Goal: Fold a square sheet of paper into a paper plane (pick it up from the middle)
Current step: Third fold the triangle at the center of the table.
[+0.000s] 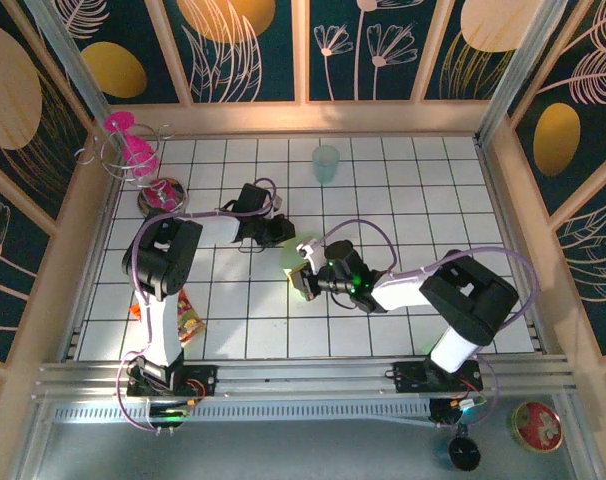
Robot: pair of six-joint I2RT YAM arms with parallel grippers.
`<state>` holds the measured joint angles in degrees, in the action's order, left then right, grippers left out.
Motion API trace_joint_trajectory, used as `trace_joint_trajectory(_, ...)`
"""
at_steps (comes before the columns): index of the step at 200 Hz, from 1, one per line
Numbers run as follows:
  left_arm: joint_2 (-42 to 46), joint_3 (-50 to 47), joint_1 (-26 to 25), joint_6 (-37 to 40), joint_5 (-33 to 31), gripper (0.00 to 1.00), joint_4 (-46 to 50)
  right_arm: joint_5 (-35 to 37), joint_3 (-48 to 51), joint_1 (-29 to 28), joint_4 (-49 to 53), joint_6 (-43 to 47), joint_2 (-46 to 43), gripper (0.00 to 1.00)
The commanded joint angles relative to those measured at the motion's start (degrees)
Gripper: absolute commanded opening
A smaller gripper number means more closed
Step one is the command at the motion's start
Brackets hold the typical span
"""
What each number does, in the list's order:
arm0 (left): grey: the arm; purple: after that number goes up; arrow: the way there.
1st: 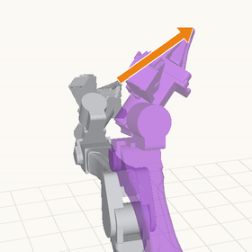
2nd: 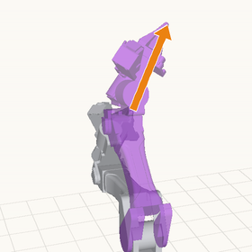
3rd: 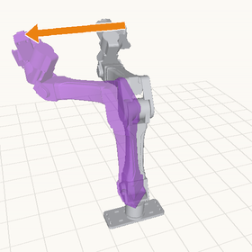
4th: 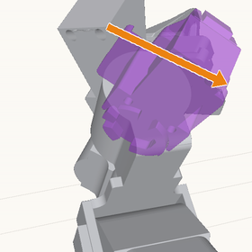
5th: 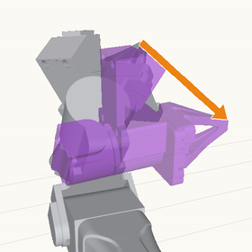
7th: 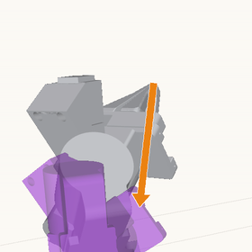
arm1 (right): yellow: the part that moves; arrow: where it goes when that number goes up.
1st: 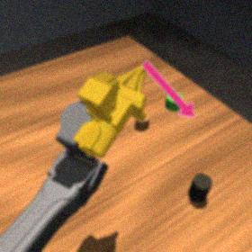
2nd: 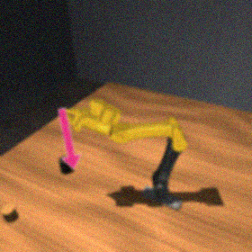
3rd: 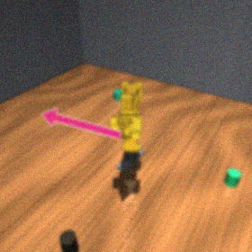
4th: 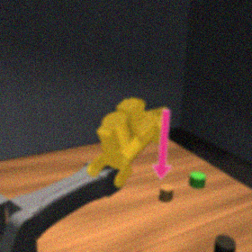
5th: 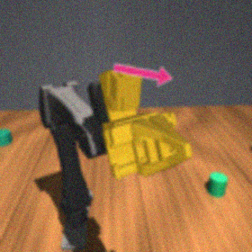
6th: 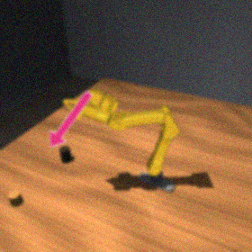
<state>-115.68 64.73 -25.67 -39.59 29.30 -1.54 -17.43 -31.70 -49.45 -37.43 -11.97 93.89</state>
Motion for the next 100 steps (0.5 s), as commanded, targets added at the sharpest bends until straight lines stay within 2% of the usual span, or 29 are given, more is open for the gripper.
trace_joint_trajectory(1, -2.7, 0.3, -0.4, 2.3, -1.7, 0.16, 3.2, 1.8, -1.3, 1.1, 1.0, -1.9, 0.6, 0.0)
trace_joint_trajectory(100, -2.7, 0.8, -0.4, 2.7, -2.1, 0.15, 4.1, 10.0, -2.3, 2.3, 5.8, -8.5, 2.3, 0.0)
